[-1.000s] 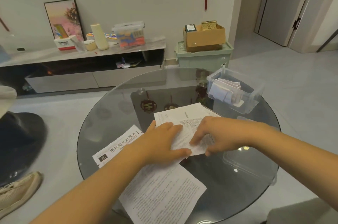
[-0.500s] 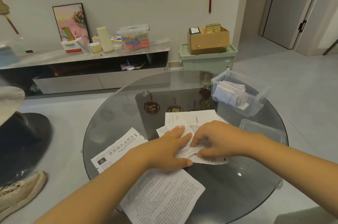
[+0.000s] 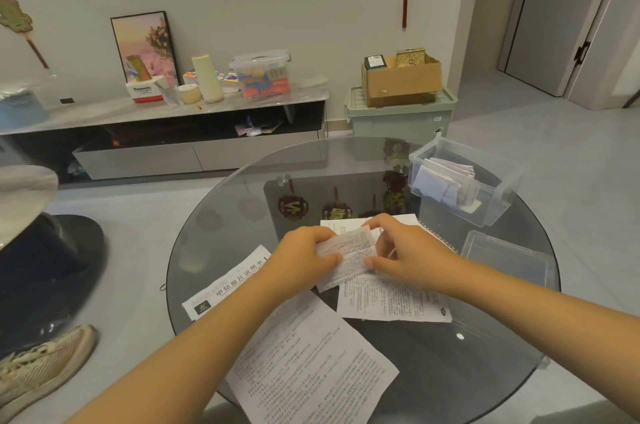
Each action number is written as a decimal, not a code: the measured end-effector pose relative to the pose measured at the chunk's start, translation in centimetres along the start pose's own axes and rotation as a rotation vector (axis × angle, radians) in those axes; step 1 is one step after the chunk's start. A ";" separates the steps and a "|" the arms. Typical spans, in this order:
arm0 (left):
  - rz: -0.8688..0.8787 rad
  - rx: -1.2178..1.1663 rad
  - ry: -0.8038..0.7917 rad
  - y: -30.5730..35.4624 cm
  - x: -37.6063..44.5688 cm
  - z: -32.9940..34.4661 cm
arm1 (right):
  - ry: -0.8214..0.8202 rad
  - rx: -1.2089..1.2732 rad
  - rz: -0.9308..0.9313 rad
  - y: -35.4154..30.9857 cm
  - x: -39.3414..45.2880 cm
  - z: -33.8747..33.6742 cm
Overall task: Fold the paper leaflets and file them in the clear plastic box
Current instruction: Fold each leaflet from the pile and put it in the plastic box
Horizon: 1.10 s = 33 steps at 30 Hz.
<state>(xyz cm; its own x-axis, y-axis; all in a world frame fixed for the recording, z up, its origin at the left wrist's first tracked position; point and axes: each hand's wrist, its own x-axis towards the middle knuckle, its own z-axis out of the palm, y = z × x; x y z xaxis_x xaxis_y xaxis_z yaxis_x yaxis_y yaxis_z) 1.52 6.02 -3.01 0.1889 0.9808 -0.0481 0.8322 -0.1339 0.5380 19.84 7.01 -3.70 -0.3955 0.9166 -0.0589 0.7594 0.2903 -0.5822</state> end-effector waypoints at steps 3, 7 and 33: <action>0.026 0.080 -0.015 -0.5 0.1 0.4 | 0.075 -0.034 0.025 -0.3 0.6 1.0; 0.070 0.208 0.044 -0.2 0.3 0.7 | 0.115 -0.121 0.034 -0.7 0.9 1.6; 0.069 0.200 0.053 -1.4 1.0 0.5 | 0.167 -0.193 0.049 0.3 2.6 1.7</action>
<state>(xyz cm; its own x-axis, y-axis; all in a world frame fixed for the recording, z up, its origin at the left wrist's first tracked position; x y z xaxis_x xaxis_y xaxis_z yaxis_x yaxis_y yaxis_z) 0.83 7.10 -4.20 0.2254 0.9738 0.0301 0.9062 -0.2210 0.3606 18.15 9.06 -5.40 -0.2769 0.9590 0.0609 0.8666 0.2766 -0.4153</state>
